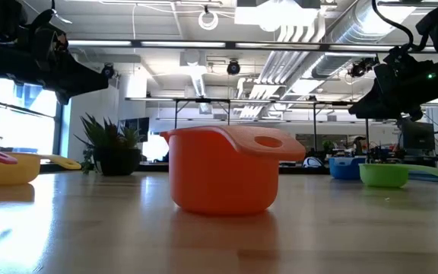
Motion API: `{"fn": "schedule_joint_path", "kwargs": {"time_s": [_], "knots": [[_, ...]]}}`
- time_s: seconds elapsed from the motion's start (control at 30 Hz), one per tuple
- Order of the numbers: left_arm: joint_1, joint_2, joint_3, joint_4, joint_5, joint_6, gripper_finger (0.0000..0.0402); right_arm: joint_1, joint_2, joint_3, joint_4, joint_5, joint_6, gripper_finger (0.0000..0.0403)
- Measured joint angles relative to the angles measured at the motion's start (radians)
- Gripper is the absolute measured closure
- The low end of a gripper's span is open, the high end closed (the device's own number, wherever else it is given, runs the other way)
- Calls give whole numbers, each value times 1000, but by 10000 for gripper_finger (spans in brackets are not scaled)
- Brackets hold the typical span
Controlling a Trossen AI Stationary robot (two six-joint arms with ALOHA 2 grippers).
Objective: Nest measuring cups in basket
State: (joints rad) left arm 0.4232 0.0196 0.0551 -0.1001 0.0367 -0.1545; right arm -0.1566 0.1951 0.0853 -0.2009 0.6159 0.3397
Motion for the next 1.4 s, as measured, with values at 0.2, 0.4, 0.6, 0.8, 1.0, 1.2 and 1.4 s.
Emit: {"fn": "schedule_joint_path", "kwargs": {"time_s": [0.2, 0.4, 0.6, 0.8, 1.0, 1.2, 1.4], "knots": [[0, 0, 0, 0, 0, -31, 316, 0, 0, 0, 0, 0, 0, 238], [0, 0, 0, 0, -8, -54, 316, 0, 0, 0, 0, 0, 0, 238], [0, 0, 0, 0, -8, -57, 316, 0, 0, 0, 0, 0, 1, 238], [0, 0, 0, 0, -30, -126, 316, 0, 0, 0, 0, 4, 1, 238], [0, 0, 0, 1, -32, -211, 316, 0, 0, 0, 2, -25, 1, 238], [0, 0, 0, 0, -34, -220, 316, 0, 0, -2, 41, -27, 98, 238], [2, 0, 0, 0, -58, -156, 316, 0, 0, -2, 64, -70, 181, 238]]}}
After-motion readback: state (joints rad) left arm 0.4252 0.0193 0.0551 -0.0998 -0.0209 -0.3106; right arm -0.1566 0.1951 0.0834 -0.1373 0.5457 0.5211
